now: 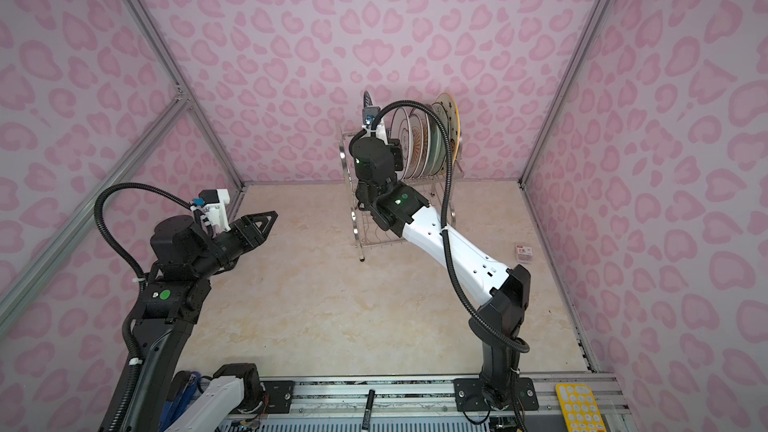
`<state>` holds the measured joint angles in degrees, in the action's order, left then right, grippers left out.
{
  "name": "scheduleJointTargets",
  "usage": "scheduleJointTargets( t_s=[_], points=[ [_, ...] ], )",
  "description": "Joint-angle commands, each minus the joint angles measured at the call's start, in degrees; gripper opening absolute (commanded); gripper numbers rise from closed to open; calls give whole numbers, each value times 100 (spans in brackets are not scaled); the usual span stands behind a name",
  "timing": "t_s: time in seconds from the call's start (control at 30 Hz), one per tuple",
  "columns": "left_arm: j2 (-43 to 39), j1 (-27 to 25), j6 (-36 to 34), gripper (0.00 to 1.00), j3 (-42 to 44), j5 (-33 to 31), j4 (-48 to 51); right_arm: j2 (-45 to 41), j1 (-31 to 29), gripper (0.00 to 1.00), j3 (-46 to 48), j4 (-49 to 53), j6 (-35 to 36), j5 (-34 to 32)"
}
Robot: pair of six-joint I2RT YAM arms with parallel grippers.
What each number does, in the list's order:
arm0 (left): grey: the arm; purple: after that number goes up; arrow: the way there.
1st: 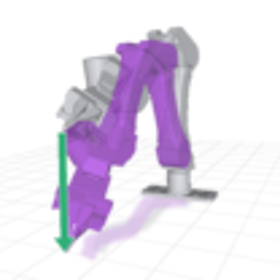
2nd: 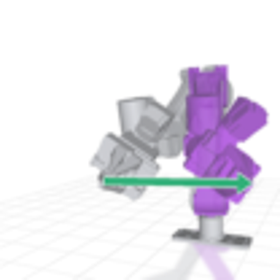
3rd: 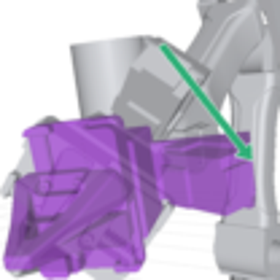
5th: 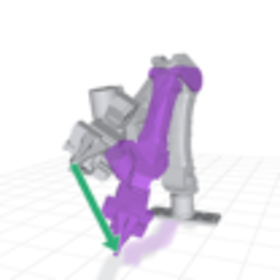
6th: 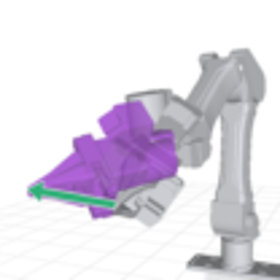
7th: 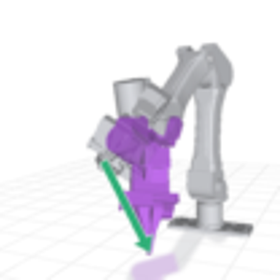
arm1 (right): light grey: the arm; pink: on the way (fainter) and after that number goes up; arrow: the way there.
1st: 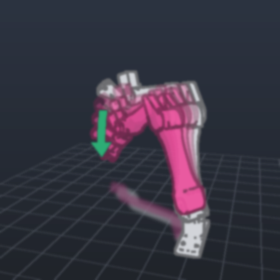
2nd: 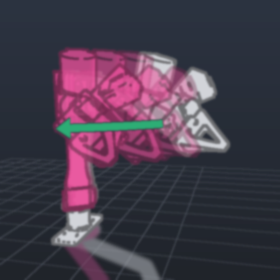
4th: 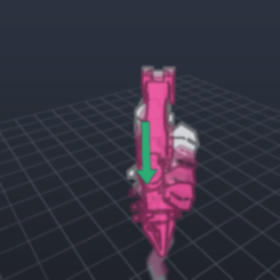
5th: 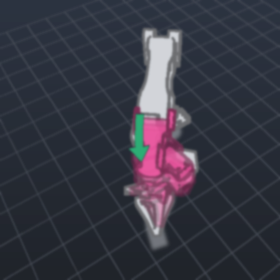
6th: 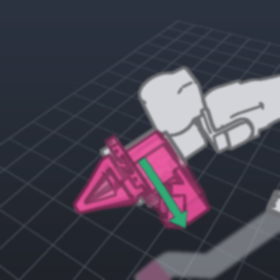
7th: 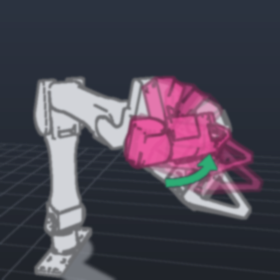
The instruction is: Load the plates into the dish rack
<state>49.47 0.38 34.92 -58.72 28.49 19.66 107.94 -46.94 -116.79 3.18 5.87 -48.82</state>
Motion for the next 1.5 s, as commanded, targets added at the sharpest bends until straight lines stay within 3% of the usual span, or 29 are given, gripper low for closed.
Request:
scheduleJointTargets(
  t_s=[0.0, 0.23, 1.13, 1.3, 1.47],
  points=[
    [-19, 0, -90, 48, 11, 8, -60, 302, -42, 0, -237, -305, 279, -378],
    [-54, 3, -169, 48, 23, -54, 41, 657, -17, 0, -439, -312, 498, -336],
    [-26, 4, -174, 48, 18, -88, 60, 787, 237, 0, -395, 821, -639, 384],
    [25, 5, -152, 48, 27, -81, 56, 713, 264, 21, -363, 949, -680, 560],
    [23, 3, -91, 49, 55, -66, -18, 543, 264, 27, -155, 898, -657, 612]
  ],
)
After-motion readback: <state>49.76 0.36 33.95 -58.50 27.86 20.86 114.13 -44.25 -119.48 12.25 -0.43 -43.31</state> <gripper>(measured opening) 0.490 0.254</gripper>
